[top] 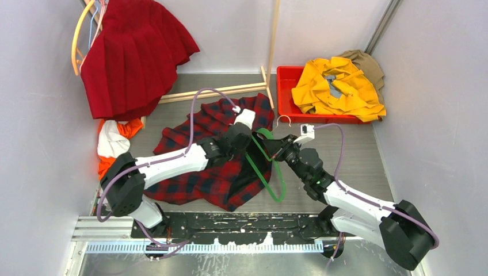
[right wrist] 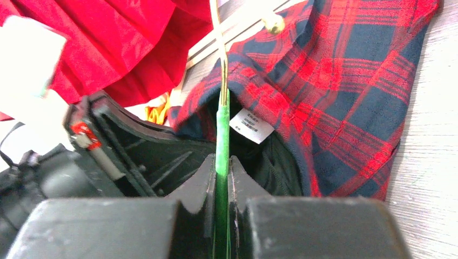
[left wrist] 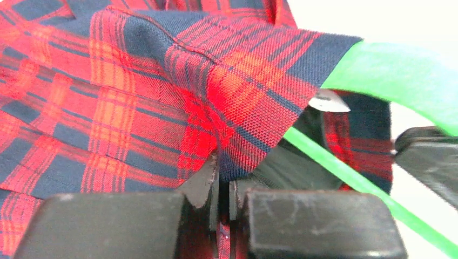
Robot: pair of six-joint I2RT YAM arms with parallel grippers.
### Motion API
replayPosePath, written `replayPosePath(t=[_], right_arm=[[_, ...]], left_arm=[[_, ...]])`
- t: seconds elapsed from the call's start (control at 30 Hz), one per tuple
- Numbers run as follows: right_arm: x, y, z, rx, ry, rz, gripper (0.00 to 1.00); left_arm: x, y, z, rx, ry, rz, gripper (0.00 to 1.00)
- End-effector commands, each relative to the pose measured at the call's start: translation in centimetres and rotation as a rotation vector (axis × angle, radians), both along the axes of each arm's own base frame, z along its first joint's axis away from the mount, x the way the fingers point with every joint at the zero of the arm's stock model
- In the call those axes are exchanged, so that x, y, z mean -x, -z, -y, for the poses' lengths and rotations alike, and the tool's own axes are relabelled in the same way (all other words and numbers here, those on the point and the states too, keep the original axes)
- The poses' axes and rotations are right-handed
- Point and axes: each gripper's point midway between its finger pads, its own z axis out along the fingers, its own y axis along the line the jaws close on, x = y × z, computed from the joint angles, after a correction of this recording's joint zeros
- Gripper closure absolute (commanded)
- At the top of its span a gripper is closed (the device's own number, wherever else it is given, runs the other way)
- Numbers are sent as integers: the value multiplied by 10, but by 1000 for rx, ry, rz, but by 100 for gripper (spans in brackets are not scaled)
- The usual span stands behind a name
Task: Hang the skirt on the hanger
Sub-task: Adjust the skirt on the hanger.
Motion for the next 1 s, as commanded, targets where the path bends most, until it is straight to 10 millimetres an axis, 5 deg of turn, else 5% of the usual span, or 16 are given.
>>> replayPosePath(t=[0.0,0.27,0.43,0.63,0.8,0.97], right_arm=[[-5,-29,4,-60,36,96,99],[-14,-37,-5,-45,40,103,99],[-25,-50,0,-12,96,143,99],[-35,-102,15,12,192,318,99],[-35,-154,12,-54,199,502,99],[-31,-183,-5,-96,152,627,99]], left_arm=[[4,-74,26,169,81,27,100],[30,-151,66,358,258,-57,99],[57,-176,74,440,346,-148,98],[92,-179,67,517,402,-252,95],[126,-188,81,621,504,-337,93],[161,-220,102,735,635,-377,92]])
